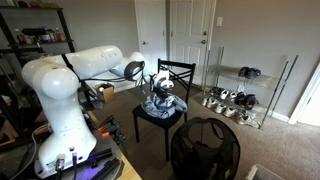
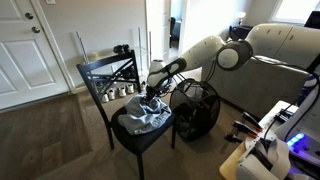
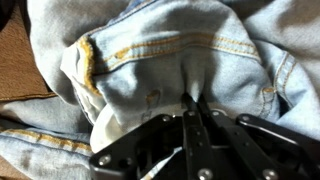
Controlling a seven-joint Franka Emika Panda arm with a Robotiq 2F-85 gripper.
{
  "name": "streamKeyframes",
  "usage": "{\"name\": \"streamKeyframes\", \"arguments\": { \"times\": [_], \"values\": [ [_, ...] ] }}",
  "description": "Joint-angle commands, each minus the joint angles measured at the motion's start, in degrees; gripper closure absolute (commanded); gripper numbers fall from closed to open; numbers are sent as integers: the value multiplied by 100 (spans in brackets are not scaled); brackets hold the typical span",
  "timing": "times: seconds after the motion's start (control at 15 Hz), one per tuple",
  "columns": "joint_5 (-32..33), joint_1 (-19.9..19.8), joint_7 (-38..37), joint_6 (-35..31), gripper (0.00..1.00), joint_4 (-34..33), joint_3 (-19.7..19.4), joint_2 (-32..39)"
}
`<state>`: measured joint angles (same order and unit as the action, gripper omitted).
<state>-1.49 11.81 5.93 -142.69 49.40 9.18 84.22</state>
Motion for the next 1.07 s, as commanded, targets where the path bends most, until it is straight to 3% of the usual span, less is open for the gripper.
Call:
{"name": "streamKeyframes", "arguments": {
  "times": [0.0,0.47,1.0],
  "values": [
    [-195,-387,801,-195,98,550,656,-378],
    [-110,-876,1004,-1126,98,1963,1082,-1442],
    [-118,-2111,1730,-2684,98,3855,2409,-2202]
  ]
}}
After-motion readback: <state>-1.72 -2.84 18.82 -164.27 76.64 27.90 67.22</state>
